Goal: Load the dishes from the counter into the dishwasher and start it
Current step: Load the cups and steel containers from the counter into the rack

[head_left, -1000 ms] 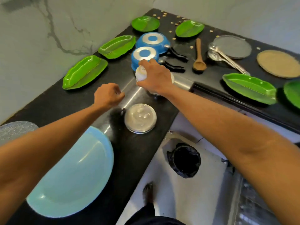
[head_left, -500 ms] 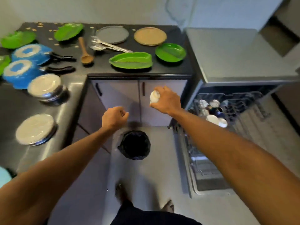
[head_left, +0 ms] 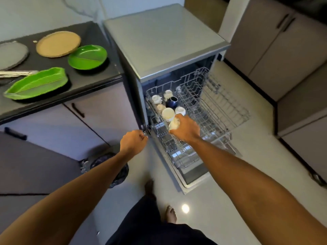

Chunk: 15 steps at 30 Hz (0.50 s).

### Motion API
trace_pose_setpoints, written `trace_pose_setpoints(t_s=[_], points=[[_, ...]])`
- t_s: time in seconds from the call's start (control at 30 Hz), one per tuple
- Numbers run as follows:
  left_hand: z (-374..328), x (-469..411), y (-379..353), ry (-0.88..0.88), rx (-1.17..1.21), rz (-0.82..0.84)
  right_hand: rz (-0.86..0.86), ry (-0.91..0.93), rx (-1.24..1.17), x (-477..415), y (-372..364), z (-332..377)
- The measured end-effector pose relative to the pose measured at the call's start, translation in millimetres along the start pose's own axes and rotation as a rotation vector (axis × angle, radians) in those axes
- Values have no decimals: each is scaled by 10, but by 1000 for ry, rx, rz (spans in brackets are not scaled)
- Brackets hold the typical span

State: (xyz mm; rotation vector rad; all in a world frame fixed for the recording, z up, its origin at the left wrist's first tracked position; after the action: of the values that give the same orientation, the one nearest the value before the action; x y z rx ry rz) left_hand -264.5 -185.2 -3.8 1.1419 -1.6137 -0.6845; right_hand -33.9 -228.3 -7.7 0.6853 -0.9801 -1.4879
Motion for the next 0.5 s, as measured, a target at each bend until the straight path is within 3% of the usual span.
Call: trace_pose_setpoints(t_s=[0.5], points=[[-988, -1448, -809, 80, -63, 318, -19, -378, -191, -825, -190, -1301]])
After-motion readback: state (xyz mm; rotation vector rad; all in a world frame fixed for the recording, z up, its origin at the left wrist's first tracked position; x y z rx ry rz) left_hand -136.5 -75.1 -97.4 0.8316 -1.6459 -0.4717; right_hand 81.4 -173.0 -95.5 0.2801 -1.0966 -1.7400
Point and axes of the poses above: each hand's wrist, its own x-axis away from the middle knuckle, its own y-axis out of the back of the hand, z = x × y, the point moved 5 cm from there along -x, towards the middle knuckle, and after that the axes turned 15 degrees about y, right-handed, at the moved point
